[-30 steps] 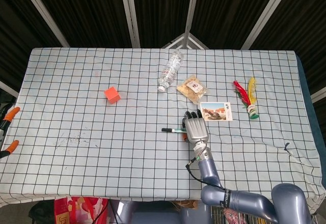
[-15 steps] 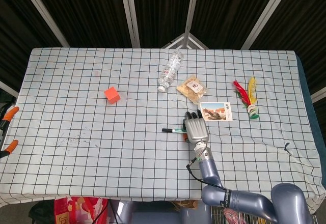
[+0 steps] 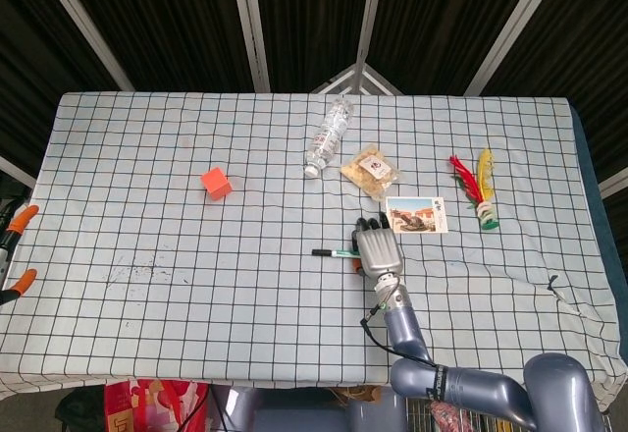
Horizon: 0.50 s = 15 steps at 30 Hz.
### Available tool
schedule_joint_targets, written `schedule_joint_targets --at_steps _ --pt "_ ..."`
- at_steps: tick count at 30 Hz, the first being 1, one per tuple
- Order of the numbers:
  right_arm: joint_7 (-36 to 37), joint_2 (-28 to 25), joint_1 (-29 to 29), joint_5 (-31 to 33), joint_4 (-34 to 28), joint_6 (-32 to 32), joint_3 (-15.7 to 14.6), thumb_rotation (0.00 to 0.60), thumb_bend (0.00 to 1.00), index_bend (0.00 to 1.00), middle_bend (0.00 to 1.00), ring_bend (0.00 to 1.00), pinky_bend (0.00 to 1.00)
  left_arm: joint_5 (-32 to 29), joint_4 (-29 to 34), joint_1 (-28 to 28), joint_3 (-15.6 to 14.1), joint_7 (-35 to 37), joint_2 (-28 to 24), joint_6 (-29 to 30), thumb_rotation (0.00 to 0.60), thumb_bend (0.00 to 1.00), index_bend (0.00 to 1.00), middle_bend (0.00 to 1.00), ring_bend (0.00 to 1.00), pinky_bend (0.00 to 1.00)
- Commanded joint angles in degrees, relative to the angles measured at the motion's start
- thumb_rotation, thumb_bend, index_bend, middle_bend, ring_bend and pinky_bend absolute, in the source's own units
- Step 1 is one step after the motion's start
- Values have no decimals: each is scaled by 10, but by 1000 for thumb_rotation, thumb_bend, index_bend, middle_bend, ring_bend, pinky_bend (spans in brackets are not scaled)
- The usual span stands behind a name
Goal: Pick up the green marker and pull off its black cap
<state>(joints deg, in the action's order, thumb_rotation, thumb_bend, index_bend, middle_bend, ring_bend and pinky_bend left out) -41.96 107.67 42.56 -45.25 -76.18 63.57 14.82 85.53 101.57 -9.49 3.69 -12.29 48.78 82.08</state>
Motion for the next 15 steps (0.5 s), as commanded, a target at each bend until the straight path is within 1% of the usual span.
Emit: schedule_joint_targets --at_steps 1,12,15 --pt "5 -4 0 -5 -6 0 1 600 498 616 228 203 87 1 0 0 0 0 0 1 600 383 119 54 0 0" --pt "23 -23 -2 -22 -37 8 5 600 501 641 231 206 87 1 1 0 0 -1 0 2 600 383 120 55 0 0" --pt "32 -37 -4 -28 -57 8 9 600 504 644 231 206 87 3 2 0 0 -2 0 2 600 383 120 55 0 0"
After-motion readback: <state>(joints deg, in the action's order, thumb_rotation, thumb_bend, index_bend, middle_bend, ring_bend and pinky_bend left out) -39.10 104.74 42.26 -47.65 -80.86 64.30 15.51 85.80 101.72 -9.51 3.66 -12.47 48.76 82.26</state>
